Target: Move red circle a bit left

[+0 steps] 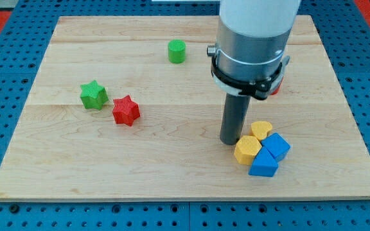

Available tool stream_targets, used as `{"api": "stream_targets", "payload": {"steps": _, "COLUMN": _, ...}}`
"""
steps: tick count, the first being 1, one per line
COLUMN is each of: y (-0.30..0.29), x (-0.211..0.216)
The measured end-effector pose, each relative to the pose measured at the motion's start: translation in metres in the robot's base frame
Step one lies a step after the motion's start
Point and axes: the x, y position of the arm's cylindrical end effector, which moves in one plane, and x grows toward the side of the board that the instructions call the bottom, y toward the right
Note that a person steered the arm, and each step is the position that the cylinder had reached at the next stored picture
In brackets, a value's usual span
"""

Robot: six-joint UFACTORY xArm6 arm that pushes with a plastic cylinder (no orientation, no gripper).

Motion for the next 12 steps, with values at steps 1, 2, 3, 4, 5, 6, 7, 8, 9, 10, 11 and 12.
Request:
{"api": "stream_targets", "payload": {"steps": 1, "y": -0.027, "x": -0.009}}
{"api": "stream_targets", "payload": {"steps": 2, "y": -0.069, "x": -0.008}}
{"api": "stream_targets", "payload": {"steps": 3, "y": -0.117, "x": -0.008}}
{"api": "stream_targets", "payload": {"steps": 4, "y": -0.129, "x": -0.006}}
{"api": "stream_targets", "payload": {"steps": 5, "y": -0.063, "x": -0.018}}
{"api": "stream_targets", "payload": {"steps": 6, "y": 0.013, "x": -0.048}}
{"api": "stream_targets", "payload": {"steps": 7, "y": 0.095, "x": -0.062}}
{"api": "stream_targets", "payload": {"steps": 8, "y": 0.144, "x": -0.079}}
{"api": "stream_targets", "payload": {"steps": 9, "y": 0.148, "x": -0.119}}
{"api": "stream_targets", "payload": {"steps": 10, "y": 0.122, "x": -0.147}}
{"api": "stream_targets", "payload": {"steps": 11, "y": 0.113, "x": -0.146}}
{"api": "stream_targets", "payload": {"steps": 12, "y": 0.127, "x": -0.136}}
